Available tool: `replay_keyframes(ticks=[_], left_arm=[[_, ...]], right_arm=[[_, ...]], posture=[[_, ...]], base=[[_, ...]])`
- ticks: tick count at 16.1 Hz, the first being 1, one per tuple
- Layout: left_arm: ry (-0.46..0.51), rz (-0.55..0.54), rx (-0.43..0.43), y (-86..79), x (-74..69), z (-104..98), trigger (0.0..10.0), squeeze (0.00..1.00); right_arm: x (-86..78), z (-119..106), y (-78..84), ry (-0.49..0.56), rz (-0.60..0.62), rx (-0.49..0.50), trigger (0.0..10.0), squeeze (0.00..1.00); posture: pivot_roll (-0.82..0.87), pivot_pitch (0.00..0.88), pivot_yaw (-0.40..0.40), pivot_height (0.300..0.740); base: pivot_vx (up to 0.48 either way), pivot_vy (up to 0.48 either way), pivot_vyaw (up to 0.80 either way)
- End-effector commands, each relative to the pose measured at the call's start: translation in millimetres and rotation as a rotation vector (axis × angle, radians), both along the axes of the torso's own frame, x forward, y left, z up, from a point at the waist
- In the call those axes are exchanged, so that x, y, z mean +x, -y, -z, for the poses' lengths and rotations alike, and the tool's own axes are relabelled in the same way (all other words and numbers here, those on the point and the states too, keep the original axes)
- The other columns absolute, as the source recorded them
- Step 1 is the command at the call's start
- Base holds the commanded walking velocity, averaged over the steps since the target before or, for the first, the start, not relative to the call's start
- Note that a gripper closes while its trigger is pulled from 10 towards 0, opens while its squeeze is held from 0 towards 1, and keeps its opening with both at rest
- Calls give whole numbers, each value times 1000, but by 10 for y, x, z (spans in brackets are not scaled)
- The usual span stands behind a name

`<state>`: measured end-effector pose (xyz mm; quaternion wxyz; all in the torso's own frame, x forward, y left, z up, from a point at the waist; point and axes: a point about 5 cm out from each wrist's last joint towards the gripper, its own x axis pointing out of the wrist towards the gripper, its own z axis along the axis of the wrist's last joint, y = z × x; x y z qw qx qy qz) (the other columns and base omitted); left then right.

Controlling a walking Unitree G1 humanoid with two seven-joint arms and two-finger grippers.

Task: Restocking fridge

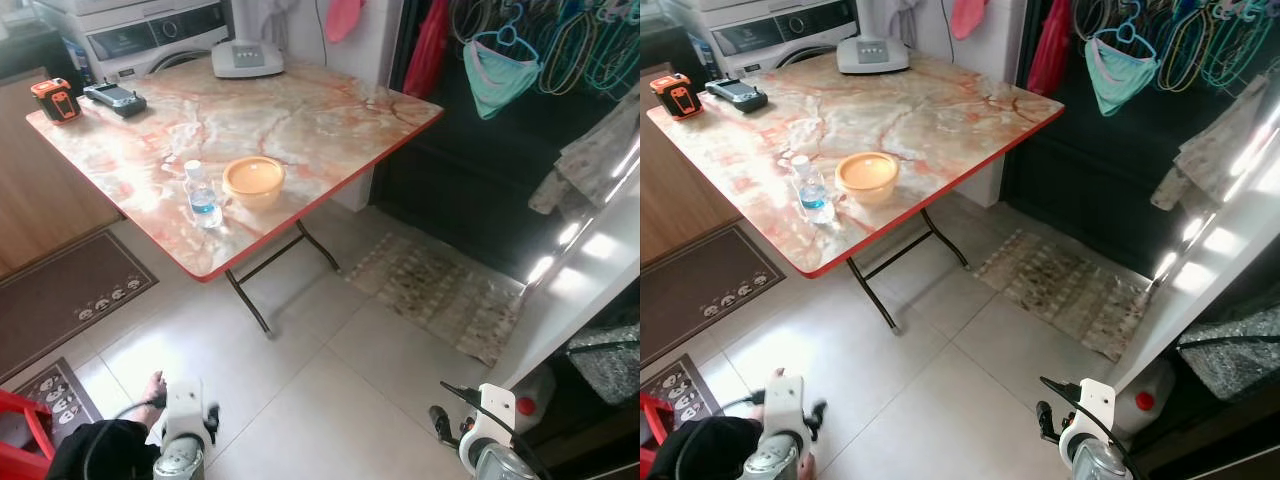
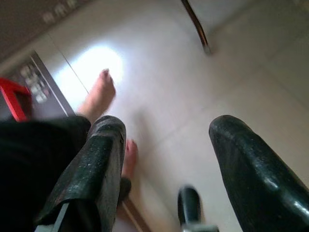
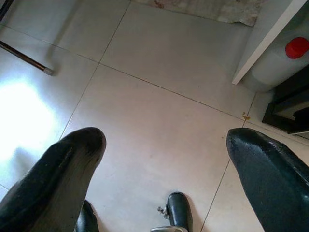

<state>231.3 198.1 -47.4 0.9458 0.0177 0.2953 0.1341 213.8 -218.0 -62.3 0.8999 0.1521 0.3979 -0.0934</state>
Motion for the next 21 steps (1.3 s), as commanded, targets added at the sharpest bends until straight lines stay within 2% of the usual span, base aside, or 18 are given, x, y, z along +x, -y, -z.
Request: replay_keyframes(ticks=[1,2,3,4,5,6,7,8,9,10,11,12,14,16,19,21], left_arm=[[32,-21,16,-7,-32,-3,10000,0],[79,-4,23,-4,-8,-42,10000,0],[314,65,120,-34,501,-526,10000,0],[547,125,320,-18,756,-955,10000,0],[758,209,470,123,785,-1188,10000,0],[795,236,442,238,805,-1233,10000,0],[806,248,426,283,816,-1249,10000,0],[819,247,341,392,843,-1277,10000,0],[815,247,330,409,858,-1285,10000,0],[804,246,299,403,953,-1352,10000,0],[816,245,306,399,1016,-1424,10000,0],[826,210,272,370,1086,-1506,10000,0],[830,196,235,353,1124,-1552,10000,0],[840,104,77,237,1207,-1650,10000,0],[879,143,53,247,1276,-1781,10000,0],[876,199,46,290,1289,-1792,10000,0]], right_arm=[[-18,8,14,-3,17,5,10000,0],[-17,7,12,-1,16,6,10000,0],[-14,6,11,-5,-5,-3,10000,0],[-12,4,11,-3,-14,-4,10000,0],[-10,3,6,0,-9,3,10000,0],[-11,4,7,0,-6,2,10000,0],[-12,5,7,-1,-6,2,10000,0],[-15,6,8,-2,-9,-1,10000,0],[-15,6,8,-2,-8,-1,10000,0],[-15,6,9,-2,-7,-1,10000,0],[-17,7,9,-1,-8,-1,10000,0],[-21,9,7,-2,-12,-1,10000,0],[-22,10,5,-2,-14,-1,10000,0],[-19,5,9,3,-35,-17,10000,0],[-15,1,17,6,-37,-25,10000,0],[-17,3,13,7,-26,-10,10000,0]], posture=[[-120,50,-17,740],[-123,47,-16,740],[-130,46,-16,740],[-126,45,-17,740],[-128,42,-15,740],[-127,42,-13,740],[-125,39,-14,740],[-127,34,-12,740],[-127,34,-12,740],[-127,34,-12,740],[-128,28,-10,740],[-125,22,-9,740],[-125,18,-9,740],[-126,9,-10,740],[-121,12,-13,740],[-115,17,-15,740]], base=[[0,0,0],[0,0,0],[0,0,0],[0,0,0],[0,0,0],[0,0,0],[0,0,0],[0,0,0],[0,0,0],[0,0,0],[0,0,0],[0,0,0],[0,0,0],[0,0,0],[292,0,781],[304,0,0]])
